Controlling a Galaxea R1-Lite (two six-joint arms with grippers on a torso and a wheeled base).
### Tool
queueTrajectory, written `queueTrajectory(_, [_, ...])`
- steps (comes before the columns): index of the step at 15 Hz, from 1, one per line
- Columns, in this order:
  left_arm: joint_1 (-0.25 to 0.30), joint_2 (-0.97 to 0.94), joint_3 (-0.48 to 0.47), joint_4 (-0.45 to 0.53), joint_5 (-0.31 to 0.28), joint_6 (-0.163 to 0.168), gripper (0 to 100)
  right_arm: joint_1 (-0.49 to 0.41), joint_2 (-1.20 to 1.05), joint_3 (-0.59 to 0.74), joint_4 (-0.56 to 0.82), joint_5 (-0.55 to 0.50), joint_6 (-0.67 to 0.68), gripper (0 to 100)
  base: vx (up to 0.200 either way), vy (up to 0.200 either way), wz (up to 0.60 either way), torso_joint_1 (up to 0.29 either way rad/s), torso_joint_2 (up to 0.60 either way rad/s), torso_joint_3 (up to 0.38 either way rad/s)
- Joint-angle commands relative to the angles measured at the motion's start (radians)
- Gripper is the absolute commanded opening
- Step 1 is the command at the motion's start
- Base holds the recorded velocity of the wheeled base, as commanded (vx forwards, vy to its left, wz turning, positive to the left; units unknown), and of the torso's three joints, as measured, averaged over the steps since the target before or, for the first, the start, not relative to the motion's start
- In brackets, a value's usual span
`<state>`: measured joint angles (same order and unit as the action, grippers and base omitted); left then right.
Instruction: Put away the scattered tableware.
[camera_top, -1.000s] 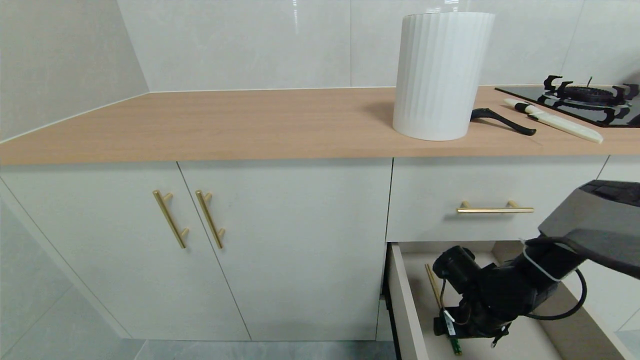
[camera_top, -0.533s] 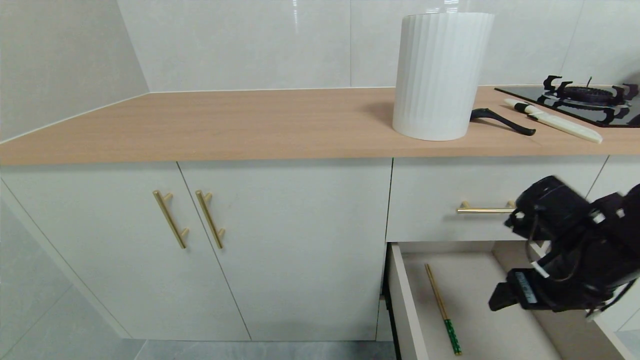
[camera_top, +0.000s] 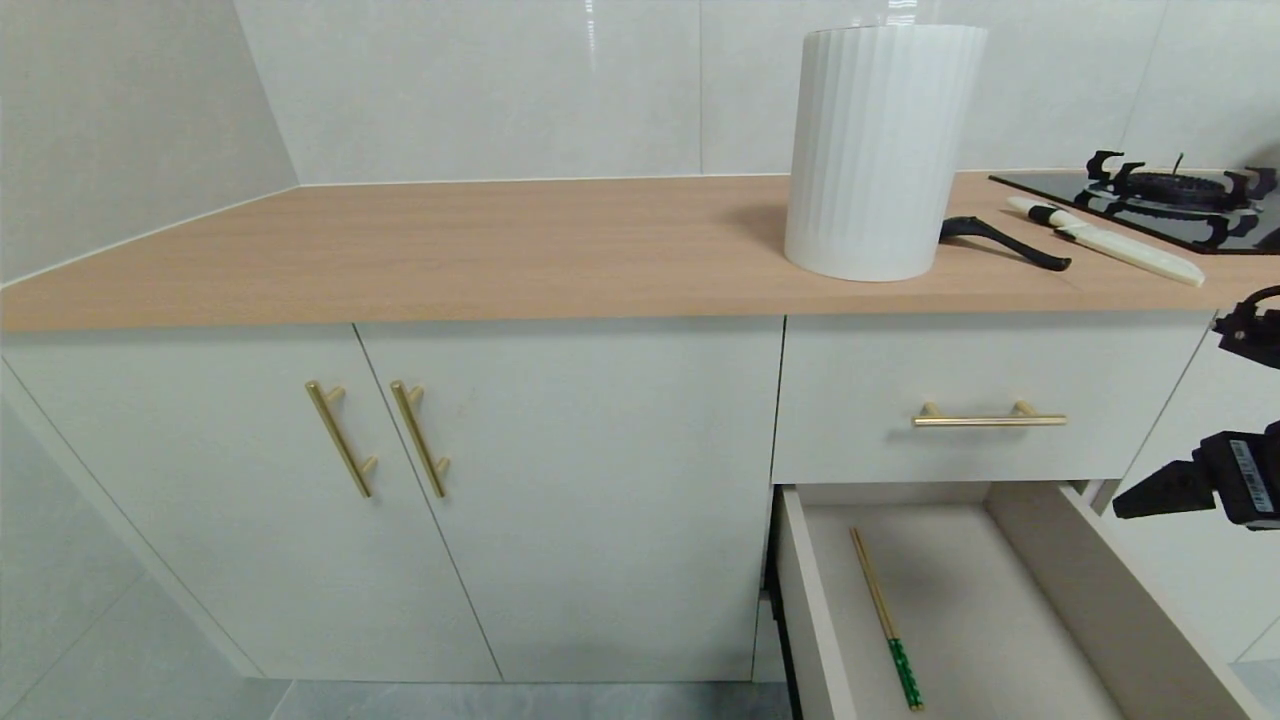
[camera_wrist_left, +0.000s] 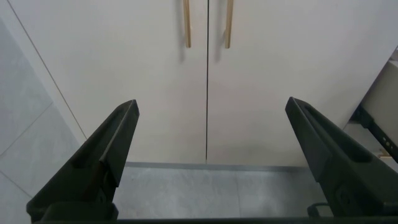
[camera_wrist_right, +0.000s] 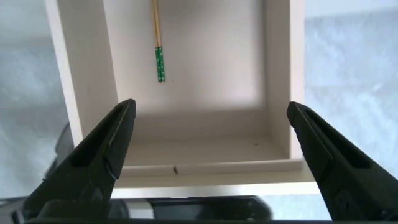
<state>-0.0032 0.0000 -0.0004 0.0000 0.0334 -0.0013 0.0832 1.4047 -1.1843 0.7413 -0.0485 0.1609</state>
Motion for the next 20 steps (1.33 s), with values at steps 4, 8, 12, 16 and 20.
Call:
queueTrajectory(4, [0.000, 0.002, -0.001, 0.000, 0.000, -0.002, 100, -0.002, -0.046, 0.015, -0.017, -0.001, -0.006, 100, 0.000, 0.000, 0.00, 0.041, -0.19, -0.156])
queueTrajectory(8, [0.000, 0.002, -0.001, 0.000, 0.000, 0.000, 100, 0.000, -0.041, 0.021, -0.023, -0.001, -0.007, 100, 0.000, 0.000, 0.00, 0.139, -0.44, -0.298])
queueTrajectory(12, [0.000, 0.002, 0.000, 0.000, 0.000, 0.000, 100, 0.001, -0.038, 0.028, -0.023, -0.001, -0.007, 100, 0.000, 0.000, 0.00, 0.179, -0.47, -0.284])
queueTrajectory(16, [0.000, 0.002, -0.001, 0.000, 0.000, 0.000, 100, 0.003, -0.036, 0.028, -0.023, 0.001, -0.007, 100, 0.000, 0.000, 0.00, 0.193, -0.47, -0.281])
queueTrajectory(20, [0.000, 0.002, -0.001, 0.000, 0.000, -0.002, 100, 0.004, -0.036, 0.035, -0.023, 0.001, -0.011, 100, 0.000, 0.000, 0.00, 0.215, -0.48, -0.277])
